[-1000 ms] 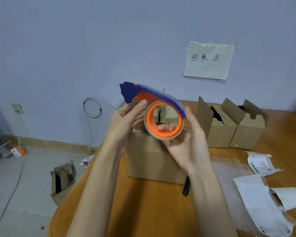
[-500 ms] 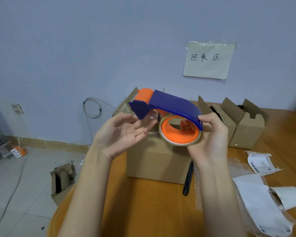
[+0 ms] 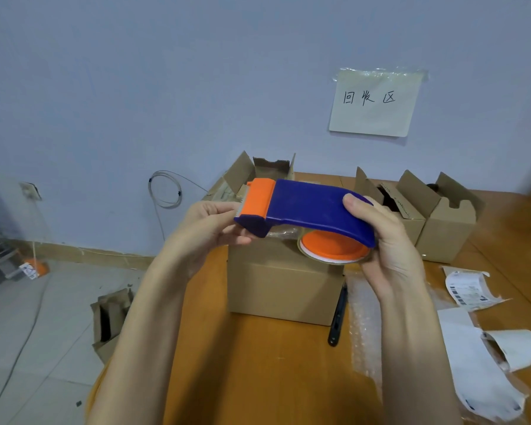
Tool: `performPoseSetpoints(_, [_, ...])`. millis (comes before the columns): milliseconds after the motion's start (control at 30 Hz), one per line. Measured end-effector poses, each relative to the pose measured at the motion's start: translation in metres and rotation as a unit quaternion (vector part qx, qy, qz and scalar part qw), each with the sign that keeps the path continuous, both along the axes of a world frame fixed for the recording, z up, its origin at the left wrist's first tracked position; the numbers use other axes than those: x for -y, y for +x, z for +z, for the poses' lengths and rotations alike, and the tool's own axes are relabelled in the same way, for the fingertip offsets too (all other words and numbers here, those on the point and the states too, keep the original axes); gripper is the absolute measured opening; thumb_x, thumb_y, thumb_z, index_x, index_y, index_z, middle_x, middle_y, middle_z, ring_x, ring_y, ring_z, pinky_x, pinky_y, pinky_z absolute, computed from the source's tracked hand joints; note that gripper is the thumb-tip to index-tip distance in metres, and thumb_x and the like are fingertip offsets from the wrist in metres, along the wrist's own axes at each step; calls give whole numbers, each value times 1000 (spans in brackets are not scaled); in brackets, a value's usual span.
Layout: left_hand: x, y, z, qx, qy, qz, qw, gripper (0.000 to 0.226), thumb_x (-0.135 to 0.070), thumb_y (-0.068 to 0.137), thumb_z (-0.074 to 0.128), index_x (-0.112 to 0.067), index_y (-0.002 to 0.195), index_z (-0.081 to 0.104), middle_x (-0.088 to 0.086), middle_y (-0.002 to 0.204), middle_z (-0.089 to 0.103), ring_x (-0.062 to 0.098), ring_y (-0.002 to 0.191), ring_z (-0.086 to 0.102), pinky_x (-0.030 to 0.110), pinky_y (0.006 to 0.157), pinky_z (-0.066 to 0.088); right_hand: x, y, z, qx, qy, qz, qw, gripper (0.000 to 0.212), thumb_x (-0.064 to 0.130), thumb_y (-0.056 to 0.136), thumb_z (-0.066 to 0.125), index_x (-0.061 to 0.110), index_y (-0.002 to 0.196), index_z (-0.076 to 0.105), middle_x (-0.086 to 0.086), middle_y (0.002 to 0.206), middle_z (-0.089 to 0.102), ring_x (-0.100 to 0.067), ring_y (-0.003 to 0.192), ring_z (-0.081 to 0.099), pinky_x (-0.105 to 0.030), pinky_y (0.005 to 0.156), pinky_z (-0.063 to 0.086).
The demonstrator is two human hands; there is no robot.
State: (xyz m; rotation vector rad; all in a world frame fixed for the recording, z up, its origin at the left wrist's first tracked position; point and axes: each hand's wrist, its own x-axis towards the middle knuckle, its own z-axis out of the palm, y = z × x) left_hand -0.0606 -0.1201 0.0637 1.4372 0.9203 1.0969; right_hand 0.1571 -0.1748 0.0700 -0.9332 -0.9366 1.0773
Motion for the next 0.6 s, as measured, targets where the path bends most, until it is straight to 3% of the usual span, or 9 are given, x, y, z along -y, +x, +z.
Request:
performPoseSetpoints(133, [1, 0, -3, -32, 18, 17, 999, 36, 1, 92, 50, -13, 68, 73, 0, 52, 61, 3, 48, 54, 13, 56, 48, -2, 2, -1, 26, -15, 5, 1000, 47, 27, 67, 75, 7, 109, 67, -7, 92, 73, -15, 78, 69, -25, 63, 54])
performPoseSetpoints(233, [-1, -4, -7, -25, -4, 53, 998, 25, -3, 91, 54, -10, 76, 73, -2, 52, 59, 4, 48, 51, 15, 58, 49, -1, 5, 2, 43, -20, 13, 999, 47, 25, 64, 79, 6, 106, 69, -8, 89, 73, -15, 74, 69, -23, 61, 55])
performPoseSetpoints(333, [-9, -18, -14, 17, -28, 136, 990, 15, -6, 87, 59, -7, 80, 73, -4, 54, 58, 9, 52, 51, 31, 81, 54, 4, 22, 2, 30, -14, -14, 999, 24, 24, 64, 75, 12, 85, 72, -1, 72, 70, -11, 63, 65, -21, 59, 52])
performPoseSetpoints(433, [-12, -24, -20, 41, -28, 183, 982, 14, -6, 85, 59, -6, 77, 71, -5, 51, 56, 8, 52, 53, 41, 98, 50, 10, 38, 0, 10, -22, -64, 998, 20, 26, 64, 68, 13, 80, 67, 5, 62, 66, -5, 55, 61, -17, 52, 49])
performPoseSetpoints(533, [-14, -14, -25, 61, 32, 171, 983, 15, -18, 83, 59, -11, 74, 69, -9, 62, 63, 4, 78, 66, 37, 103, 45, 11, 38, -4, -1, -14, -82, 997, 19, 26, 64, 67, 13, 79, 68, 5, 63, 66, -4, 55, 61, -15, 51, 49])
performPoseSetpoints(600, [-17, -8, -29, 72, 73, 124, 987, 24, -35, 67, 66, -16, 81, 67, -14, 74, 64, 2, 86, 62, 25, 95, 42, 12, 37, -2, -5, 0, -97, 995, 18, 27, 65, 66, 16, 78, 68, 6, 63, 67, -3, 56, 62, -14, 52, 49])
